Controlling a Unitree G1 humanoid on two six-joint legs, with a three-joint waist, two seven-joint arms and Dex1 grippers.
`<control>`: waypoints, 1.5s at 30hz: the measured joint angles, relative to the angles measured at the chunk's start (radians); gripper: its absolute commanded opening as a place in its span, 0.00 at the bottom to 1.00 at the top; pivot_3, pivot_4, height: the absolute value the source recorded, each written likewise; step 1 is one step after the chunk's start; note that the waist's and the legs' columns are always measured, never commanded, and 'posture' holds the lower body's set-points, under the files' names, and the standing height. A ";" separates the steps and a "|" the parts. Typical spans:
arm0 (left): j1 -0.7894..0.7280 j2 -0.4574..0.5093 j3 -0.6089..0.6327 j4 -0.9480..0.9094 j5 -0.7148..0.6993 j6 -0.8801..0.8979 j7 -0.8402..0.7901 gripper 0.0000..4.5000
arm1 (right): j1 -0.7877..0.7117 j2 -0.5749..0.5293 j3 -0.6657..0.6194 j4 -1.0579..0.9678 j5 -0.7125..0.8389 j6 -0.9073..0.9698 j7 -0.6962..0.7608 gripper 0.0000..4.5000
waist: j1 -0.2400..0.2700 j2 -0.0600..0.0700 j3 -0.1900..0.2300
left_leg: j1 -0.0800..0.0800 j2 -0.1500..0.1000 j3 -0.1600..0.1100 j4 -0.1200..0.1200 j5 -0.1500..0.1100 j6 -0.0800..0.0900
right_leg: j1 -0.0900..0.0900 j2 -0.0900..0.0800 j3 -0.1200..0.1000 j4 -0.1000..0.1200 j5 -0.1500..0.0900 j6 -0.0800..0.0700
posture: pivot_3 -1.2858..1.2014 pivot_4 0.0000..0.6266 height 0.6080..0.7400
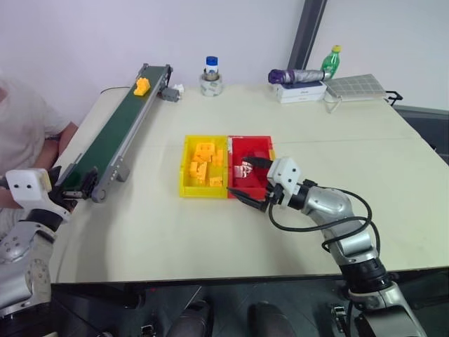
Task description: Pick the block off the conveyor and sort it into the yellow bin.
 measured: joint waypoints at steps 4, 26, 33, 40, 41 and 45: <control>0.000 0.000 -0.001 0.001 0.003 -0.002 0.013 0.99 | -0.004 0.000 0.000 0.006 0.000 -0.004 0.007 1.00 | 0.000 0.000 0.000 | 0.000 0.000 0.000 0.000 0.000 0.000 | 0.000 0.000 0.000 0.000 0.000 0.000 | 0.52 0.24 1.00; -0.020 0.028 -0.005 0.050 0.026 -0.019 0.012 0.99 | -0.004 0.012 0.001 0.008 -0.001 -0.005 0.007 1.00 | -0.001 0.000 0.000 | 0.000 0.000 0.000 0.000 0.000 0.000 | 0.000 0.000 0.000 0.000 0.000 0.000 | 0.52 0.24 1.00; -0.037 0.038 -0.007 0.059 0.027 -0.019 0.003 0.99 | -0.003 0.012 0.001 0.008 -0.001 -0.005 0.007 1.00 | -0.001 0.000 0.000 | 0.000 0.000 0.000 0.000 0.000 0.000 | 0.000 0.000 0.000 0.000 0.000 0.000 | 0.52 0.24 1.00; -0.062 0.064 -0.027 0.082 0.030 -0.009 0.000 0.99 | -0.003 0.014 0.003 0.008 -0.001 -0.005 0.007 1.00 | -0.001 0.000 0.000 | 0.000 0.000 0.000 0.000 0.000 0.000 | 0.000 0.000 0.000 0.000 0.000 0.000 | 0.52 0.24 1.00; -0.064 0.071 -0.032 0.087 0.030 0.000 0.000 0.99 | -0.003 0.014 0.003 0.008 -0.001 -0.005 0.007 1.00 | -0.001 0.000 0.000 | 0.000 0.000 0.000 0.000 0.000 0.000 | 0.000 0.000 0.000 0.000 0.000 0.000 | 0.52 0.24 1.00; -0.089 0.101 -0.045 0.119 0.030 0.034 -0.004 0.99 | -0.003 0.016 0.003 0.008 -0.001 -0.005 0.007 1.00 | -0.001 0.000 0.000 | 0.000 0.000 0.000 0.000 0.000 0.000 | -0.001 0.000 0.000 0.000 0.000 0.000 | 0.52 0.24 1.00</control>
